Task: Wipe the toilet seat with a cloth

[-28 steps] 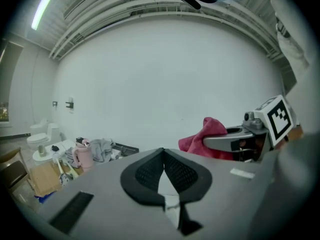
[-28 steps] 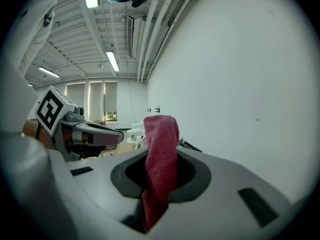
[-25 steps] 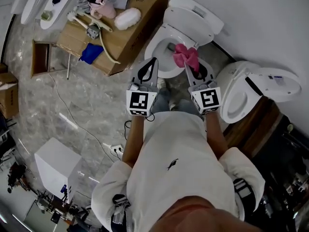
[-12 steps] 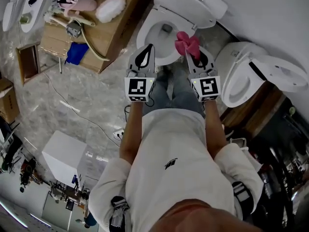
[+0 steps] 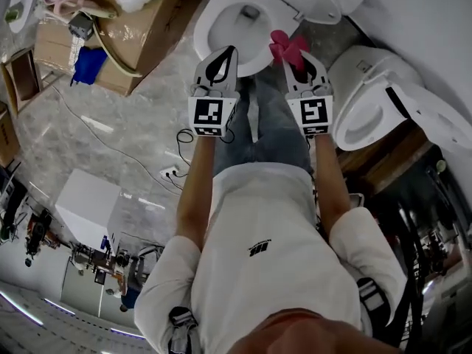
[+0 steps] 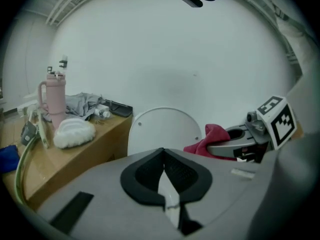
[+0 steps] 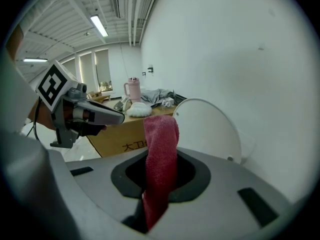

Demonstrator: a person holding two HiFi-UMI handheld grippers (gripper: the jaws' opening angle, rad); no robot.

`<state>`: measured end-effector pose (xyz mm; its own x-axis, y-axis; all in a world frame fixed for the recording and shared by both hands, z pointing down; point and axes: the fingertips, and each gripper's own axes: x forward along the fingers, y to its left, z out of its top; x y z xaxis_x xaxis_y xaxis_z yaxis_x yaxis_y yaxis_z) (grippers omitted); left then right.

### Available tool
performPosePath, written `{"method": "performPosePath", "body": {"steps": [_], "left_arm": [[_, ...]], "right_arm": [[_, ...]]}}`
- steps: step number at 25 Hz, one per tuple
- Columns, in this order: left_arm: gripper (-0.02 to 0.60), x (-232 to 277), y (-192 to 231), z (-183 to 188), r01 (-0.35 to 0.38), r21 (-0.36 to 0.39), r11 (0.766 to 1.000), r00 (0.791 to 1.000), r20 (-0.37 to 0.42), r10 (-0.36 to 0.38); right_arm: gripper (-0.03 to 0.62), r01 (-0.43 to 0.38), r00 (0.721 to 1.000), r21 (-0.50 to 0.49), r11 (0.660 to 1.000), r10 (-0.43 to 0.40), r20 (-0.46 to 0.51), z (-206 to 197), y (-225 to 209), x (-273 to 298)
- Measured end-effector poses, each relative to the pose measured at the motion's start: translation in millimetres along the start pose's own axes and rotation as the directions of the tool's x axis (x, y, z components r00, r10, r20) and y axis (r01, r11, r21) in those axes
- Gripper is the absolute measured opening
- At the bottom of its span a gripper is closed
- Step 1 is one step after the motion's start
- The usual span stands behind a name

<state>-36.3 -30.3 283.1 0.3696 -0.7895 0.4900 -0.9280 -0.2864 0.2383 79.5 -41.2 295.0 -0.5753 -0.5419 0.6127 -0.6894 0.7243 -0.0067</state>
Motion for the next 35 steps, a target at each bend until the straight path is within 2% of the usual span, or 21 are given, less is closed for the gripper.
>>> {"method": "performPosePath", "body": {"steps": [6,15,27,35], "left_arm": [[0.011,26.7,-10.5,-55.5,0.009,-0.032,0.999,0.998,-0.060,-0.011],[0.011,67.7,-15.2,-116.7,0.008,-0.057,0.998,0.996,-0.089,-0.013],[0.011,122.0,-40.2,-179.1,0.052,-0.051,0.997,0.990,-0.125,-0.058],[0.011,161.3,-42.4,-208.4,0.065,-0.072,0.995,0.990,-0.119,-0.073]], "right_arm": [[0.047,-0.032,0.997,0.002,0.999,0.032,-0.066,-51.9,-12.0,23.8],[0.046,-0.088,0.983,0.022,0.996,0.091,-0.159,-127.9,-22.6,63.1],[0.046,-0.033,0.974,0.036,0.999,0.041,-0.221,-210.7,-50.0,103.3],[0.046,-0.029,0.969,-0.007,1.000,0.026,-0.245,-251.1,-69.4,132.7]]}}
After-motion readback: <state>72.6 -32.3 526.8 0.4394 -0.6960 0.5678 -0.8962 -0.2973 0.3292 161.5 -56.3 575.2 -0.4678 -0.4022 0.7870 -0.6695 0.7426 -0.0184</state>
